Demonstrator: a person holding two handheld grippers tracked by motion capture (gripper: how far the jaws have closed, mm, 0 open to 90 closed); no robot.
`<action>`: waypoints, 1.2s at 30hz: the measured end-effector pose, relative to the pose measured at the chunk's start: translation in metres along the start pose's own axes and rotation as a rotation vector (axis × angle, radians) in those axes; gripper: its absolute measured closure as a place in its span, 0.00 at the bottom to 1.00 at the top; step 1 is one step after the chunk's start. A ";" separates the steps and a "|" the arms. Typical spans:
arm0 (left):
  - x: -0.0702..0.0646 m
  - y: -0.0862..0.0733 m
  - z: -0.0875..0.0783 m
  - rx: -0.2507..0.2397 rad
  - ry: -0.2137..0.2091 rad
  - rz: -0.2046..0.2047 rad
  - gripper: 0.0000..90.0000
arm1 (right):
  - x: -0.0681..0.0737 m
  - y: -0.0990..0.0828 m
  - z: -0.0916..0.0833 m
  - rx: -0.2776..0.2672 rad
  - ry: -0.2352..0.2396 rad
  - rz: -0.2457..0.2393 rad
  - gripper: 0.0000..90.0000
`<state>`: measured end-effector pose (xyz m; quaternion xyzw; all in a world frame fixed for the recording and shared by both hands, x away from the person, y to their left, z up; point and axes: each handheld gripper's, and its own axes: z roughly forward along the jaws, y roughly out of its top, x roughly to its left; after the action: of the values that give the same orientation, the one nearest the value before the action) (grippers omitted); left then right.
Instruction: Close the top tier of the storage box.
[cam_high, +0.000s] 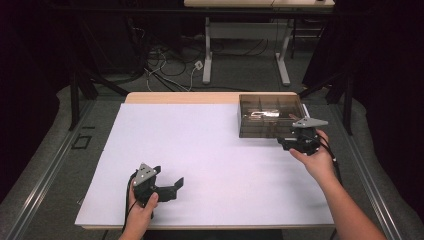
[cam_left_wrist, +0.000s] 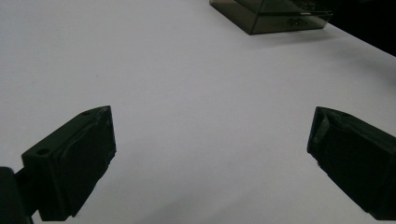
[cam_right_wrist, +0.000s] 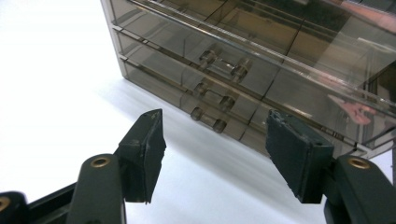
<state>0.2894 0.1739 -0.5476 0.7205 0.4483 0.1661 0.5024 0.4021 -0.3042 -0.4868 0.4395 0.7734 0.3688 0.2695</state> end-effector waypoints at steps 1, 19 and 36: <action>0.000 0.000 0.000 0.000 0.000 0.000 0.01 | 0.001 0.000 -0.002 0.003 -0.001 0.001 0.39; -0.001 0.001 0.000 0.007 -0.005 0.008 0.01 | 0.012 0.001 -0.036 -0.038 0.000 0.004 0.14; -0.001 0.002 0.000 0.002 -0.005 0.012 0.01 | 0.044 -0.005 -0.065 -0.059 0.105 -0.032 0.00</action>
<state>0.2893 0.1727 -0.5459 0.7243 0.4427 0.1669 0.5016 0.3305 -0.2886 -0.4569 0.3988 0.7823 0.4098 0.2471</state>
